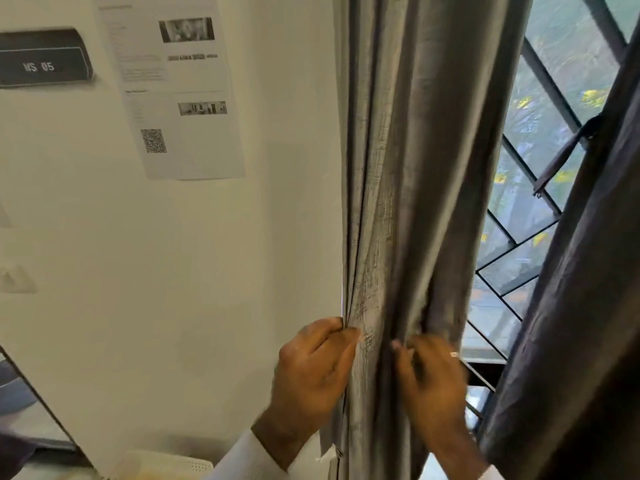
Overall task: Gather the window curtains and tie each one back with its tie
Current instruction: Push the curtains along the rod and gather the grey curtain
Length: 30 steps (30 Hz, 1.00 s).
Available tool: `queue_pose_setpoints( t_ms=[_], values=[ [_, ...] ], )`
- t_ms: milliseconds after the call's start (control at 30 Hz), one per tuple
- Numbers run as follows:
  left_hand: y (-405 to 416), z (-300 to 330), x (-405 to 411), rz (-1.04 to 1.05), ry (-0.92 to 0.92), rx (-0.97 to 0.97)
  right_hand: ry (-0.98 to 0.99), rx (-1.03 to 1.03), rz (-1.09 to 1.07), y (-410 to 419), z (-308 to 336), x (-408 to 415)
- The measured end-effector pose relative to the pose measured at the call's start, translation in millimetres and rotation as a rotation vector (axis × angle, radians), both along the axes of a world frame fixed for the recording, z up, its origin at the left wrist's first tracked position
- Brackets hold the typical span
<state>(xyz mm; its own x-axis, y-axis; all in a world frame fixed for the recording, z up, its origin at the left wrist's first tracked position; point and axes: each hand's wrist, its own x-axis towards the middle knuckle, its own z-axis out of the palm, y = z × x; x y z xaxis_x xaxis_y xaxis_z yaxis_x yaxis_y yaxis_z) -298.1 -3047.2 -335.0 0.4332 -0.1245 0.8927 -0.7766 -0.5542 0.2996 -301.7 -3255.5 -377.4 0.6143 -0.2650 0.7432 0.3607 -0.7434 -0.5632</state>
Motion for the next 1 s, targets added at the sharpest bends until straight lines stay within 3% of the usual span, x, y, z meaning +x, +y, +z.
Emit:
queue_pose_setpoints(
  t_ms=[67,133,167,267,300,467,600,667,767,900,1000],
  values=[
    [-2,0,5,-0.012,0.033,-0.031,-0.024,-0.107,0.004,10,-13,-8],
    [-6,1,9,-0.025,0.049,-0.045,-0.018,0.146,-0.083,9,-20,-10],
    [-8,2,9,-0.043,0.057,-0.055,-0.040,0.159,-0.104,10,-23,-12],
    [-14,6,7,-0.137,0.089,-0.054,-0.055,-0.259,0.020,30,-33,-26],
    [-15,7,6,-0.154,0.106,-0.045,-0.024,-0.301,0.054,34,-33,-28],
    [-14,3,8,-0.133,0.120,-0.058,-0.017,-0.208,0.247,12,-14,-36],
    [-8,-3,4,-0.098,0.188,-0.120,-0.104,0.229,-0.095,-16,11,-34],
    [-8,-5,3,-0.082,0.180,-0.110,-0.025,0.385,-0.167,-37,25,-16],
    [-8,-6,4,-0.138,0.113,-0.040,0.080,0.320,-0.108,-35,34,-3],
    [-12,-8,8,-0.128,0.125,-0.014,-0.005,0.139,0.100,7,23,-22],
    [-14,-7,7,-0.134,0.120,-0.051,-0.016,0.284,0.118,15,15,-31]
  ],
)
